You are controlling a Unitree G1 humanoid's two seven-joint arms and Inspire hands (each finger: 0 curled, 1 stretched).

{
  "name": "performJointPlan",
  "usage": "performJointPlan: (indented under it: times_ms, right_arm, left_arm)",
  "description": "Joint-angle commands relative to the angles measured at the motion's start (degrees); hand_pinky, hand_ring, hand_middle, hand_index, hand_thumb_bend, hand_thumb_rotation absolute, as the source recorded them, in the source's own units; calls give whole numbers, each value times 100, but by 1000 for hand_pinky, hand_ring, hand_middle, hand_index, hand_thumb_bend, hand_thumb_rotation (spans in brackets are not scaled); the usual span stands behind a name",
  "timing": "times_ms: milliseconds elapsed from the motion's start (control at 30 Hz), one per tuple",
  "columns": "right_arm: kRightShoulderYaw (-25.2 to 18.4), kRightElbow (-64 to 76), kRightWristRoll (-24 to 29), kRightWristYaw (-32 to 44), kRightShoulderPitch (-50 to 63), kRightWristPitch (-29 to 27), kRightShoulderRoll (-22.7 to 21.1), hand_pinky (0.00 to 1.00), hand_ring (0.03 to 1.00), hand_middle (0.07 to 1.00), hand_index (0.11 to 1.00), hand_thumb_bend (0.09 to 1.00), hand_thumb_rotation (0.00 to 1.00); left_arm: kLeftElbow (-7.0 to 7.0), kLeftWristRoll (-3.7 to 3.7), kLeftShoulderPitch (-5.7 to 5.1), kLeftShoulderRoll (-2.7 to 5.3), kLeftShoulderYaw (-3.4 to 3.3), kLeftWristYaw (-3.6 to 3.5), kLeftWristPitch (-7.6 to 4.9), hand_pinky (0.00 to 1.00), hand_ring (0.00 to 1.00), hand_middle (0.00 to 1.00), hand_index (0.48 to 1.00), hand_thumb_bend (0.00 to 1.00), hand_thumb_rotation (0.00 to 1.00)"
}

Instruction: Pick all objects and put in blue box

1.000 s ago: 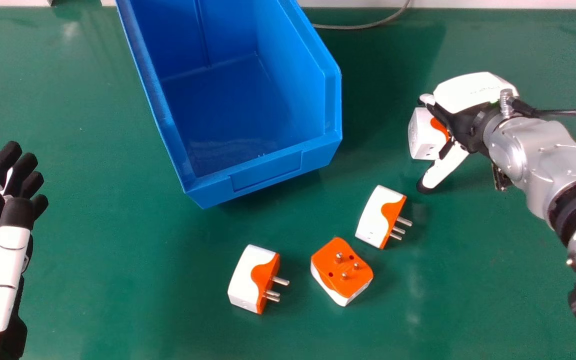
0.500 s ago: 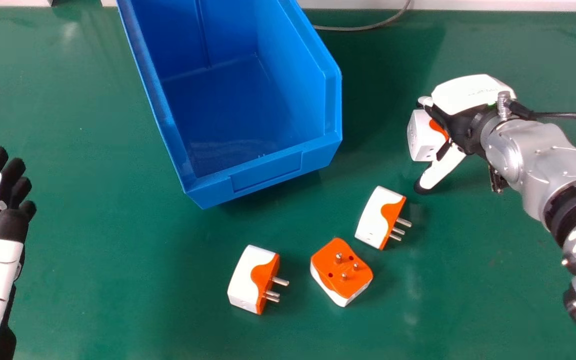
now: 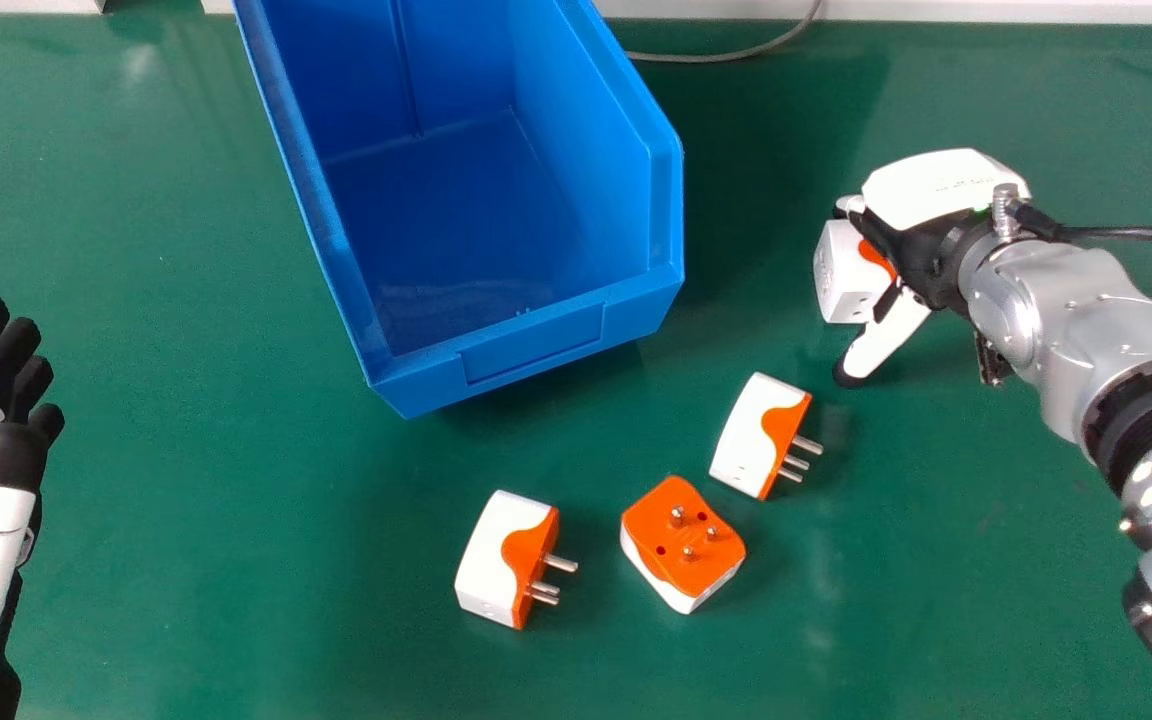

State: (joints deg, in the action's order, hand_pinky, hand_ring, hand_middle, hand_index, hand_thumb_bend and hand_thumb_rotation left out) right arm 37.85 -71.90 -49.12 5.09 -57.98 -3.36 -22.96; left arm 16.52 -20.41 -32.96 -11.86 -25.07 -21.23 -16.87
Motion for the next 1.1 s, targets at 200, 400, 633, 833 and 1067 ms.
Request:
performJointPlan:
  times_ms: [200, 400, 633, 833, 1067]
  right_arm:
    - [-153, 29, 184, -23, -53, 69, -37, 765, 891, 923, 906, 609, 279]
    - [-212, 46, 239, -378, 12, 71, -18, 646, 781, 859, 847, 579, 147]
    - [-319, -17, 347, -469, 27, -10, -3, 488, 608, 674, 686, 545, 91]
    - [-371, -17, 452, -409, 21, 76, 9, 405, 516, 562, 600, 530, 46]
    - [-425, 8, 540, -252, -20, 194, 11, 374, 488, 506, 556, 521, 23]
  left_arm:
    - [86, -108, -3, -74, -106, -74, -59, 1000, 1000, 1000, 1000, 838, 897]
    - [96, -96, 2, -88, -129, -94, -58, 1000, 1000, 1000, 1000, 833, 902]
    - [47, -135, 35, -95, -158, -144, -50, 1000, 1000, 1000, 1000, 834, 900]
    - [75, -116, 27, -70, -160, -155, -71, 1000, 998, 998, 1000, 836, 897]
    - [168, -59, -7, -40, -132, -71, 18, 1000, 998, 998, 1000, 832, 898]
